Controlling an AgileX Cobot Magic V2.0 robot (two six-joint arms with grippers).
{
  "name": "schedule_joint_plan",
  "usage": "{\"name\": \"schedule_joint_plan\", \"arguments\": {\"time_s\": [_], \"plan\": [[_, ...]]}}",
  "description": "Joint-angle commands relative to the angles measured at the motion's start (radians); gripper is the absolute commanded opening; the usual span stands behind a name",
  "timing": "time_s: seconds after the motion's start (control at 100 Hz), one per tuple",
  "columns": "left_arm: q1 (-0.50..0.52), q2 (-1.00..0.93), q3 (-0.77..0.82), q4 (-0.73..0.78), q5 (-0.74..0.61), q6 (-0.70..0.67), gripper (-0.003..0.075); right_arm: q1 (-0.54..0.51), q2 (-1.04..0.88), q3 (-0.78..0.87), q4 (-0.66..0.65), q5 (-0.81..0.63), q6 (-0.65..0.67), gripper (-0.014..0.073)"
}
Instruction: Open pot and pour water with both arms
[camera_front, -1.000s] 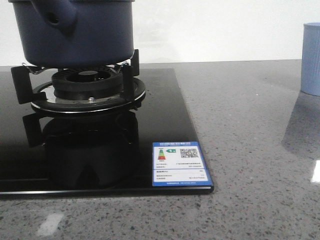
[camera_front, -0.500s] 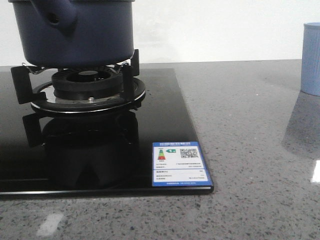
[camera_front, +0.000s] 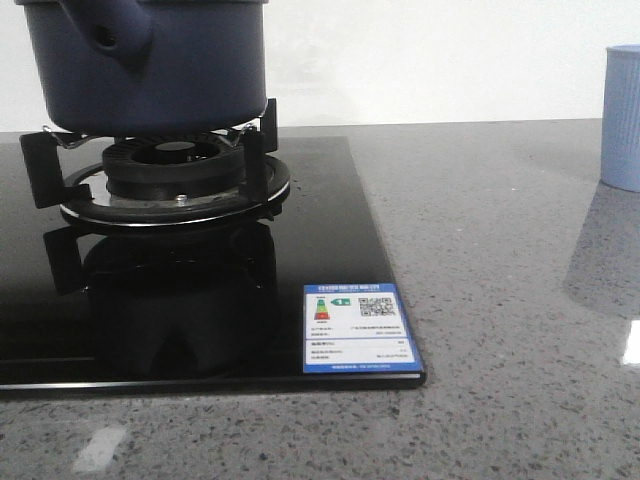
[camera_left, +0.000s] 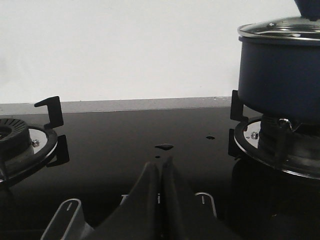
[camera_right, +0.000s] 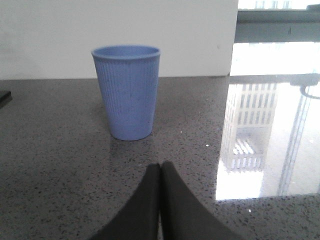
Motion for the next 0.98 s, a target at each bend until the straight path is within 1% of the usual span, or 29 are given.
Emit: {"name": "schedule_joint_plan", "arguments": {"time_s": [0.0,0.36,0.97], "plan": [[-0.004,-0.025,0.012,-0.010,-0.071,-0.010,-0.0020,-0.008,-0.040,0.023,0.001,-0.008,-0.012,-0.0057],[-0.004,-0.026,0.012,-0.010,-0.071,-0.010,-0.0020,-0.008,-0.041,0.023,0.010,0.084,-0.012,-0.0057],[-0.004,-0.026,0.012,-0.010,-0.071,-0.010,-0.0020,-0.008,-0.041,0.023,0.010,0.085,-0.012,-0.0057]]}}
